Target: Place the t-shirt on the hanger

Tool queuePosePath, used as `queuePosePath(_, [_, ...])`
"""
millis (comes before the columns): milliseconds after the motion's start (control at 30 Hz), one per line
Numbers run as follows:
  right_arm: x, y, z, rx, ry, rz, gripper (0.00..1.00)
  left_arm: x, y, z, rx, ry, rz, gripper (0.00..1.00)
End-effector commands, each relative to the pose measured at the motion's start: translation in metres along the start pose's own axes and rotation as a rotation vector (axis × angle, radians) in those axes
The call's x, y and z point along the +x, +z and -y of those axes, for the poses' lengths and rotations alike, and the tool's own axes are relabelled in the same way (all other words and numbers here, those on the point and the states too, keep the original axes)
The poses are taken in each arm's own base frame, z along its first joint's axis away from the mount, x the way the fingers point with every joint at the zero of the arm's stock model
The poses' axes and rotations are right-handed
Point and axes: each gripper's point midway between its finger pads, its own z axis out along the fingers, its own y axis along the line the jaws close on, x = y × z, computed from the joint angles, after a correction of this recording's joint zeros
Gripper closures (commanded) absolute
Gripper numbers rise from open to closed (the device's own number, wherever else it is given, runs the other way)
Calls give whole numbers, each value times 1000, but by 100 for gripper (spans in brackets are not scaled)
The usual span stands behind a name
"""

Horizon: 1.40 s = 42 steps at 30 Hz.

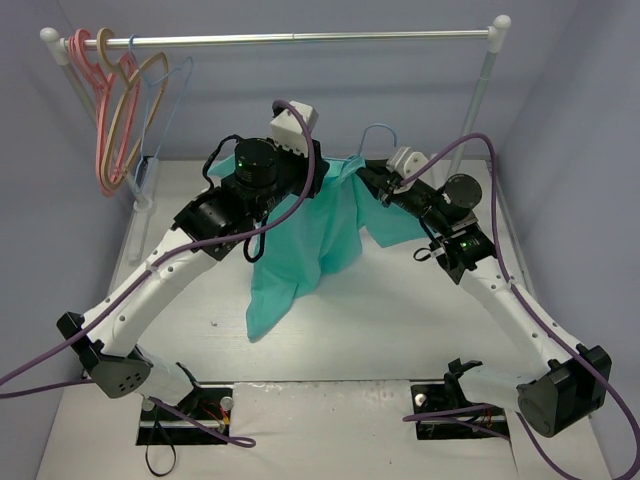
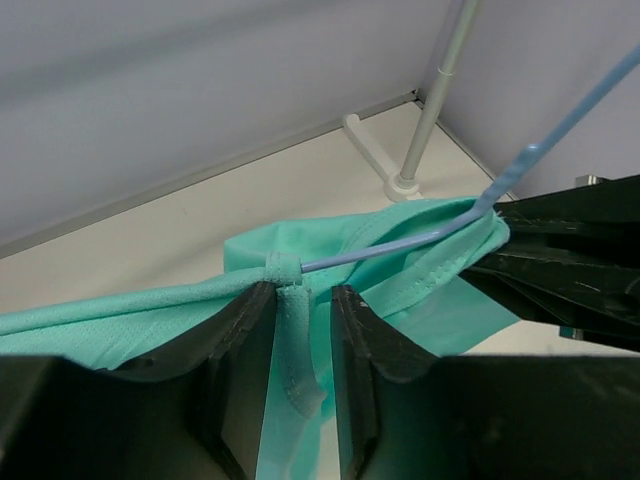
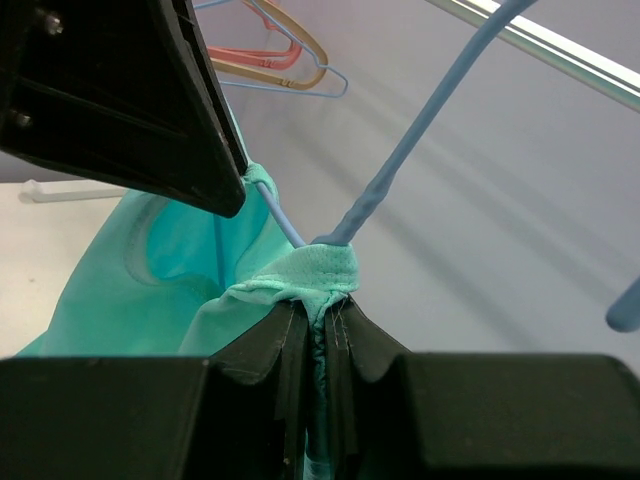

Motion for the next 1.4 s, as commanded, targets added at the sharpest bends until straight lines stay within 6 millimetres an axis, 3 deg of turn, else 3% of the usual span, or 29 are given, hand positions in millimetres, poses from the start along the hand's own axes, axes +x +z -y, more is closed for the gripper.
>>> queuePosePath(0, [-46,4,9,14,-98,154,100,-37,-28,11,77,-9,108,71])
queuePosePath(133, [-47,5,9,9,-94,165,100,-37,-32,-1,25,39,114,66])
queuePosePath(267, [-43,5,7,1,-83,164,100,-53,-41,-4,16,90,139,59])
queuePosePath(367, [-40,4,5,-2,-78,157,100,-65,-46,-7,22,158,139,58])
queuePosePath(467, [-37,3,2,-10,-76,147,100,-61,-43,-7,72,199,94,58])
queuePosePath(600, [-34,3,-1,-25,-70,135,100,-68,-40,-25,144,195,70,58])
queuePosePath(967, [-30,6,-4,-53,-57,120,100,-63,-41,54,667,74,82,58])
queuePosePath(1167, [-27,8,-4,-57,-53,111,100,-76,-39,66,725,39,132,58])
queuePosePath(1367, [-27,10,-4,-61,-51,114,100,-74,-30,75,755,23,131,58])
